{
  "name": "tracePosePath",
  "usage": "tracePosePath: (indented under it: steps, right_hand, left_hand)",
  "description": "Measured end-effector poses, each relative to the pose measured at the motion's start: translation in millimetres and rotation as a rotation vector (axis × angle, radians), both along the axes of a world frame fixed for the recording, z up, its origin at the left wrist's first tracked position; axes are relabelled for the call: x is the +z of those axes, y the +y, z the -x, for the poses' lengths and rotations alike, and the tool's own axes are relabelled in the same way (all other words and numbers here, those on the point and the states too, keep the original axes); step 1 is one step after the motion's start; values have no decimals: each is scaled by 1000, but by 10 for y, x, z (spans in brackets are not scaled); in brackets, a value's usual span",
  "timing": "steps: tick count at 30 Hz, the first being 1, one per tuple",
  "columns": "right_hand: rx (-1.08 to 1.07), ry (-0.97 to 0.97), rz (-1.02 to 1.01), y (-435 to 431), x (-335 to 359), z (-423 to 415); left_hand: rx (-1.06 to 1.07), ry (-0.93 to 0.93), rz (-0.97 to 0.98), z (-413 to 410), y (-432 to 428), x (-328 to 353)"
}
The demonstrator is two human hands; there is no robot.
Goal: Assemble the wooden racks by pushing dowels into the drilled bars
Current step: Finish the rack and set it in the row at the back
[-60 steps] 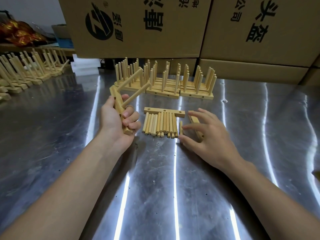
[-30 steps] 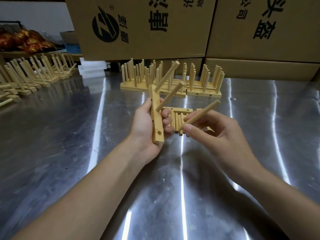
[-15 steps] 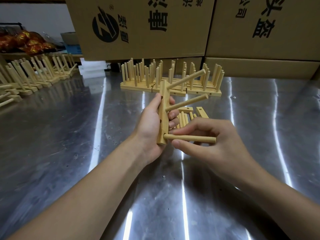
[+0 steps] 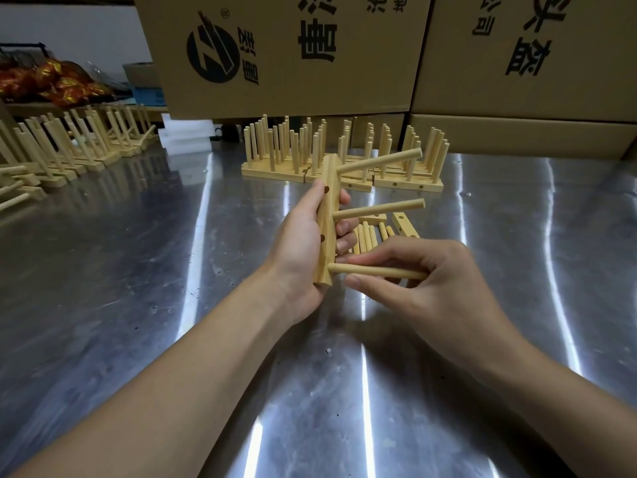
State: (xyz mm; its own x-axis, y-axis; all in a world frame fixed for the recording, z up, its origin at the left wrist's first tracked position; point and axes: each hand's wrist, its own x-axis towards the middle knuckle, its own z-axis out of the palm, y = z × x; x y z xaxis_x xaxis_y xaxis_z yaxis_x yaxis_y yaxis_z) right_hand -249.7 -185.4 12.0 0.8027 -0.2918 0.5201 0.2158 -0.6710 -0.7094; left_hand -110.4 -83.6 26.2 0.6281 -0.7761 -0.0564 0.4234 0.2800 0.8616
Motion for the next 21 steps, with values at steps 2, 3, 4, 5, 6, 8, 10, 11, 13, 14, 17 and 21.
tracePosePath:
  steps: [2,3,4,5,6,8,10,11,13,14,17,21]
  right_hand:
    - [-15,19,44,13,8,1]
    - [-11,31,51,19,11,0]
    - [6,43,31,24,14,-3]
    - [35,49,-25,27,13,-6]
    - [72,51,-115,29,12,-7]
    - [144,53,-317,19,9,-7]
    - [192,62,-453,11,9,-15]
    - [218,64,-509,13,15,-24]
    - [266,58,-583,16,33,-33]
    - [273,55,-583,15,41,-34]
    - [259,41,-542,23,54,-33]
    - [235,21,-533,20,50,-35]
  left_hand:
    - [2,-27,-13,5,6,0]
    - [5,-38,-18,10,9,-2]
    - [8,-45,-24,14,12,-2]
    - [12,-50,-28,18,17,-2]
    - [16,-49,-26,19,19,-3]
    - [20,-31,3,15,23,7]
    - [18,-11,32,4,24,20]
    - [17,-6,42,-1,26,27]
    - [12,-2,54,-9,29,37]
    - [10,-2,54,-11,28,38]
    - [12,-10,39,-17,28,36]
    - [5,2,49,-5,28,33]
